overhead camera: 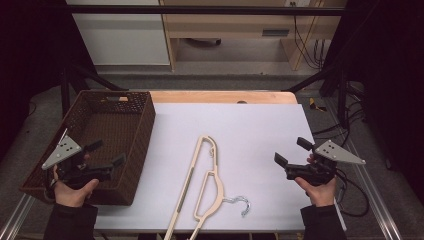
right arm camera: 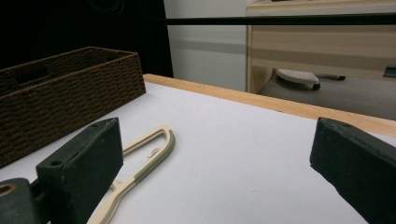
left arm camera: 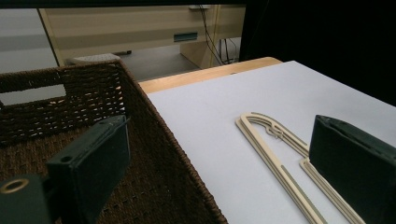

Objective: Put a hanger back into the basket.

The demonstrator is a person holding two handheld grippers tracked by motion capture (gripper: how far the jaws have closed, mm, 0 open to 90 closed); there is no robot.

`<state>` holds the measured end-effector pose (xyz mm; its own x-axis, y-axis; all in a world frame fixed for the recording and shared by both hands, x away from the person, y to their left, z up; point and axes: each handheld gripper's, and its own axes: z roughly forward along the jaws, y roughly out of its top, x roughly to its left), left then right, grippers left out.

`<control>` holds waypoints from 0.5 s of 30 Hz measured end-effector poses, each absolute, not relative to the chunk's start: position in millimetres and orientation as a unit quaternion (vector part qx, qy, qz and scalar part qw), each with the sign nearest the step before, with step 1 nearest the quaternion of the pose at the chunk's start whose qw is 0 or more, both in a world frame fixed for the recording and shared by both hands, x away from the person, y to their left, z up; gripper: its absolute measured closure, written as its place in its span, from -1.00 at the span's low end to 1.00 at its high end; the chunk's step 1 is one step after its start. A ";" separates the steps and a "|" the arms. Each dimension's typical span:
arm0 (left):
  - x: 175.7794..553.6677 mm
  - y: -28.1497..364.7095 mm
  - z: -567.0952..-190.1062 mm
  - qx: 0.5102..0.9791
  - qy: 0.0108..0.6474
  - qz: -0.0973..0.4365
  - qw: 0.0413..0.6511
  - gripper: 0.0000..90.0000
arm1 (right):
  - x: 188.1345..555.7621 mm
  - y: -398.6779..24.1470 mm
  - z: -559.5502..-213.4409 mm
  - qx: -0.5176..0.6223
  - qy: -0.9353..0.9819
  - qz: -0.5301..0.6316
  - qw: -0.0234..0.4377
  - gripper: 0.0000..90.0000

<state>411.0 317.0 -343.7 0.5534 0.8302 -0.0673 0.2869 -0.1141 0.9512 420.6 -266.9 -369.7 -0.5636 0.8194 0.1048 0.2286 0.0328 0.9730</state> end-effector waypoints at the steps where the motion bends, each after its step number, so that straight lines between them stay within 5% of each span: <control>1: 411.0 316.5 -343.8 0.702 0.398 0.254 0.533 -0.89 | 420.7 -266.8 -369.7 0.390 0.672 0.575 0.256 -0.94; 15: 410.4 286.6 -346.4 0.731 0.371 0.237 0.522 -0.88 | 420.6 -260.4 -368.8 0.384 0.679 0.570 0.259 -0.94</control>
<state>410.4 286.6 -346.4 0.6130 0.7890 -0.0418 0.2950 -0.1795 0.9385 420.6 -260.4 -368.8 -0.5722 0.8156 0.0866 0.2257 0.0551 0.9726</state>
